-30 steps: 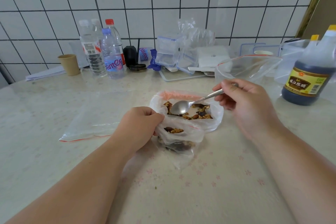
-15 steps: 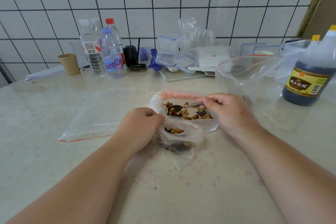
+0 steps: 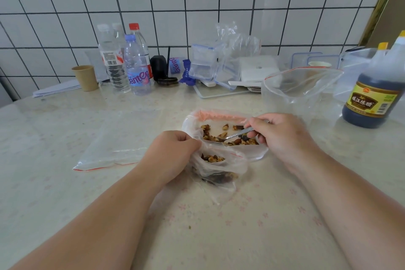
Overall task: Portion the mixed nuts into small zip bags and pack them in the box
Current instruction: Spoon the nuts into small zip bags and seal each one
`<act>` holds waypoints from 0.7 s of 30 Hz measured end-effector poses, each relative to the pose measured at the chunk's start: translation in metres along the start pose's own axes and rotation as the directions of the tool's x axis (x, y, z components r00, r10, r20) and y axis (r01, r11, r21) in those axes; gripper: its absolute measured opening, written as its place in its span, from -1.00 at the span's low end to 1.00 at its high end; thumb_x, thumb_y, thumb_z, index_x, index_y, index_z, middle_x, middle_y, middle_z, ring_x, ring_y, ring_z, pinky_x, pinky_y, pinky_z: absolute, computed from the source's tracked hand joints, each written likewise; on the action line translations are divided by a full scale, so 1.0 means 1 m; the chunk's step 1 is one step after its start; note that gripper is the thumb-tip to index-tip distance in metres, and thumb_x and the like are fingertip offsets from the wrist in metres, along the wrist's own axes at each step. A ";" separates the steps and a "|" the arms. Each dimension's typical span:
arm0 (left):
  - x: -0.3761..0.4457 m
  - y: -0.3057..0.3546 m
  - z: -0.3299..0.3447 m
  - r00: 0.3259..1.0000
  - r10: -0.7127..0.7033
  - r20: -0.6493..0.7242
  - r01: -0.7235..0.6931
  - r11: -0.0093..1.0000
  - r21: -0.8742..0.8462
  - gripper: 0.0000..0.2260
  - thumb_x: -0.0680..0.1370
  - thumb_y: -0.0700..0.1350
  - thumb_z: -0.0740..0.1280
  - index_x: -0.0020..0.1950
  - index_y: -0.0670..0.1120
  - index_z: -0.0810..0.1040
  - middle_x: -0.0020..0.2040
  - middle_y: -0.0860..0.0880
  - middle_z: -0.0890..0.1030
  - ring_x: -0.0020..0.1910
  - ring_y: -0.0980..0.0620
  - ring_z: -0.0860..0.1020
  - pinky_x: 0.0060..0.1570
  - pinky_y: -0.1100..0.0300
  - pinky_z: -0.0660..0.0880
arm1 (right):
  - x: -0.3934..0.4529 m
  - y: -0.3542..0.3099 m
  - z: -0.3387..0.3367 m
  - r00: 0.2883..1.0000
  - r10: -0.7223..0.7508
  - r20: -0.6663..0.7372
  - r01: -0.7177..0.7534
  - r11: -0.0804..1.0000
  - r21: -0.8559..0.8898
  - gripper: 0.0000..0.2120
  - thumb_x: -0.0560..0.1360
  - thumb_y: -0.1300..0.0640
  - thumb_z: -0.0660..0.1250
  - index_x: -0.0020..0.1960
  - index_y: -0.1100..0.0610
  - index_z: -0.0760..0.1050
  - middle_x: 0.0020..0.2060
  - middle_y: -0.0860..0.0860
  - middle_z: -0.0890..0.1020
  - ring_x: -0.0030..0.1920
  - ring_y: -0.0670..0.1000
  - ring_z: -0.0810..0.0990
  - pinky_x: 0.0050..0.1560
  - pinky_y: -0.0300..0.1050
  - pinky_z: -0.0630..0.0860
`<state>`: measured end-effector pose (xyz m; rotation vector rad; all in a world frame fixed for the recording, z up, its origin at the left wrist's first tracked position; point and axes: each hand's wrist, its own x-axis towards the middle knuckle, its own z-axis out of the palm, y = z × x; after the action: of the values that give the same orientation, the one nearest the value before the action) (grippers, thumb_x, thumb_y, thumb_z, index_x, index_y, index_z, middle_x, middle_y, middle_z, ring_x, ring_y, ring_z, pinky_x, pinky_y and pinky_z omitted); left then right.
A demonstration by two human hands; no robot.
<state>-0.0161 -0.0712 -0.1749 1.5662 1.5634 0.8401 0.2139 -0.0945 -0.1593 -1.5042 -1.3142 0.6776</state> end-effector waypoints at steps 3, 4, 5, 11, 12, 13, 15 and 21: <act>0.000 0.001 0.000 1.000 -0.006 -0.003 0.006 1.000 0.007 -0.78 0.52 0.03 0.40 -0.25 -0.07 0.65 -0.45 0.05 0.54 -0.44 0.05 0.46 -0.37 0.19 0.38 | 0.000 -0.001 -0.001 0.997 0.074 0.015 -0.075 0.995 0.068 -0.77 0.54 0.07 0.36 -0.23 -0.09 0.71 -0.33 -0.03 0.71 -0.38 -0.10 0.48 -0.27 -0.19 0.43; -0.001 0.001 0.000 1.000 -0.008 -0.003 0.008 1.000 0.007 -0.77 0.52 0.04 0.40 -0.25 -0.07 0.64 -0.46 0.05 0.53 -0.44 0.05 0.45 -0.37 0.18 0.37 | 0.001 0.000 -0.002 0.993 0.116 0.007 -0.116 0.988 0.107 -0.76 0.54 0.10 0.36 -0.26 -0.04 0.71 -0.34 -0.01 0.70 -0.40 -0.09 0.46 -0.32 -0.22 0.41; -0.001 0.002 0.000 1.000 -0.008 -0.003 0.008 1.000 0.004 -0.77 0.51 0.04 0.40 -0.25 -0.08 0.64 -0.46 0.05 0.52 -0.44 0.04 0.45 -0.36 0.17 0.37 | 0.002 0.000 -0.002 0.986 0.164 -0.006 -0.162 0.976 0.146 -0.76 0.52 0.13 0.37 -0.29 0.01 0.71 -0.35 0.01 0.70 -0.42 -0.09 0.44 -0.39 -0.25 0.37; -0.002 0.005 -0.002 1.000 -0.009 0.015 0.010 0.999 -0.031 -0.77 0.53 0.02 0.41 -0.28 -0.05 0.66 -0.50 0.09 0.50 -0.56 0.15 0.41 -0.39 0.22 0.33 | 0.010 0.004 -0.006 0.913 0.407 0.011 -0.386 0.858 0.338 -0.81 0.54 0.21 0.30 -0.21 0.15 0.62 -0.49 -0.05 0.61 -0.50 -0.12 0.36 -0.59 -0.32 0.23; -0.003 0.006 -0.003 0.999 -0.018 0.031 0.020 0.998 -0.051 -0.76 0.52 0.01 0.41 -0.33 0.01 0.66 -0.53 0.12 0.48 -0.60 0.18 0.39 -0.40 0.22 0.31 | 0.010 0.004 -0.007 0.909 0.416 0.014 -0.392 0.845 0.363 -0.81 0.55 0.21 0.29 -0.21 0.15 0.61 -0.50 -0.06 0.60 -0.51 -0.13 0.35 -0.60 -0.33 0.22; -0.004 0.007 -0.004 0.999 -0.025 0.044 0.028 0.997 -0.065 -0.74 0.52 0.00 0.42 -0.37 0.04 0.66 -0.55 0.14 0.47 -0.63 0.21 0.37 -0.41 0.22 0.29 | 0.010 0.005 -0.008 0.908 0.418 0.014 -0.391 0.837 0.384 -0.80 0.56 0.21 0.28 -0.21 0.15 0.60 -0.51 -0.06 0.59 -0.52 -0.14 0.35 -0.60 -0.34 0.22; -0.005 0.008 -0.005 0.998 -0.032 0.049 0.036 0.997 -0.071 -0.73 0.52 -0.02 0.43 -0.39 0.04 0.64 -0.57 0.15 0.47 -0.65 0.22 0.36 -0.42 0.21 0.28 | 0.011 0.004 -0.008 0.914 0.405 0.010 -0.371 0.827 0.424 -0.80 0.57 0.21 0.27 -0.20 0.16 0.60 -0.50 -0.04 0.58 -0.54 -0.15 0.35 -0.60 -0.34 0.22; -0.005 0.006 -0.004 1.000 -0.027 0.008 0.028 0.998 -0.055 -0.73 0.54 -0.02 0.43 -0.35 -0.05 0.64 -0.53 0.10 0.51 -0.64 0.18 0.35 -0.45 0.26 0.28 | 0.009 -0.003 -0.014 0.946 0.319 0.064 -0.305 0.802 0.513 -0.80 0.59 0.19 0.26 -0.16 0.19 0.59 -0.50 -0.02 0.57 -0.53 -0.14 0.37 -0.56 -0.33 0.21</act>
<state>-0.0164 -0.0753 -0.1674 1.5038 1.5405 0.8538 0.2272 -0.0905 -0.1499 -1.2750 -0.7686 1.1231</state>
